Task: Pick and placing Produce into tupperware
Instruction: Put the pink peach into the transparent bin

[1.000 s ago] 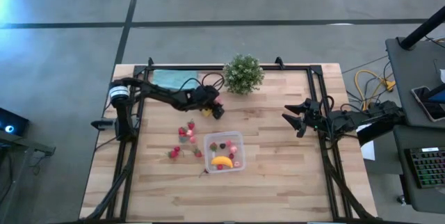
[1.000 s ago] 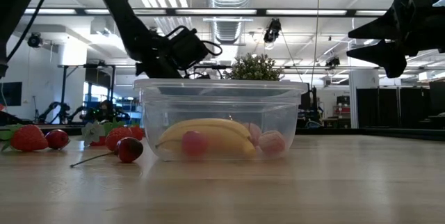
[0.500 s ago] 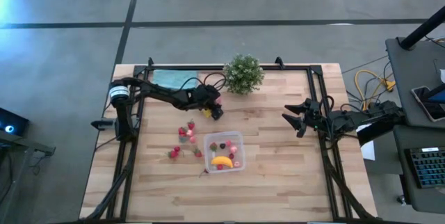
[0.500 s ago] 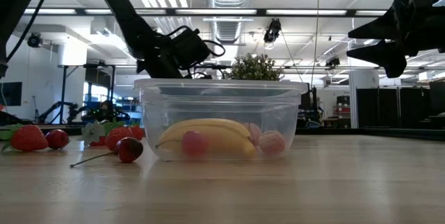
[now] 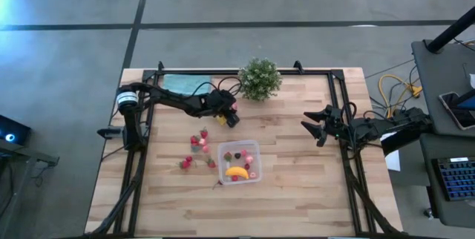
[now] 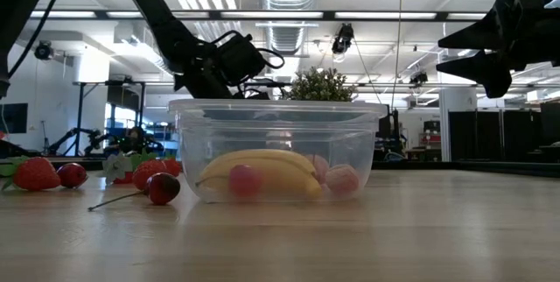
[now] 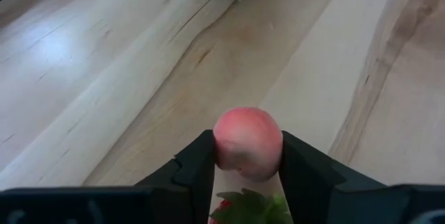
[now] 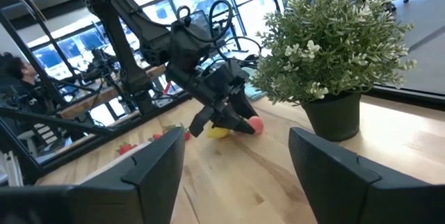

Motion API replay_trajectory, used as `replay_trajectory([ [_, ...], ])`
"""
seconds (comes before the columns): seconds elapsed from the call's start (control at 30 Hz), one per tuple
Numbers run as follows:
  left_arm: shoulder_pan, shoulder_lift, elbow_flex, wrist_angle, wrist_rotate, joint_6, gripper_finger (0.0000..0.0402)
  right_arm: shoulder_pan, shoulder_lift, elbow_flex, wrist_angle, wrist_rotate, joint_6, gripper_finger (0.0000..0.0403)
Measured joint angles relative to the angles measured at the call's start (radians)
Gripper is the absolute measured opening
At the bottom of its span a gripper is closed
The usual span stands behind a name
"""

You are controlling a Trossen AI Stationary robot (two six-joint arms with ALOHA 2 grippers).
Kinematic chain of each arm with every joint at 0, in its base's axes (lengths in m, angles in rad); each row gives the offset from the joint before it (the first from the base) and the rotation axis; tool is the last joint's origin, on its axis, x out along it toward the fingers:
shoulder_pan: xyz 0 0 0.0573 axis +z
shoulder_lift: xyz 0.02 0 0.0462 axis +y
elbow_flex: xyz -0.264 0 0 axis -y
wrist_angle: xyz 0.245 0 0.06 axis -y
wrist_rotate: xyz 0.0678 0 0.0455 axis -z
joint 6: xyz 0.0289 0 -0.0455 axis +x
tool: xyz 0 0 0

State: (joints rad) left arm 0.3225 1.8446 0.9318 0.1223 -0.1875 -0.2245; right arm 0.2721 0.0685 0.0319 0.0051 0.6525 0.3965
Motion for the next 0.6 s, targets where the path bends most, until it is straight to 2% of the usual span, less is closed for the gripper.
replay_trajectory([
  [0.27, -0.004, -0.058, 0.037, -0.008, 0.000, 0.001, 0.0118, 0.000, 0.000, 0.000, 0.000, 0.000, 0.000, 0.0251],
  [0.43, -0.006, -0.141, 0.044, -0.014, -0.005, 0.001, 0.0117, 0.000, 0.000, 0.000, 0.000, 0.000, 0.000, 0.0254],
  [0.6, -0.031, -0.240, 0.043, -0.087, -0.010, -0.011, 0.0117, 0.000, 0.000, 0.000, 0.000, 0.000, 0.000, 0.0248],
])
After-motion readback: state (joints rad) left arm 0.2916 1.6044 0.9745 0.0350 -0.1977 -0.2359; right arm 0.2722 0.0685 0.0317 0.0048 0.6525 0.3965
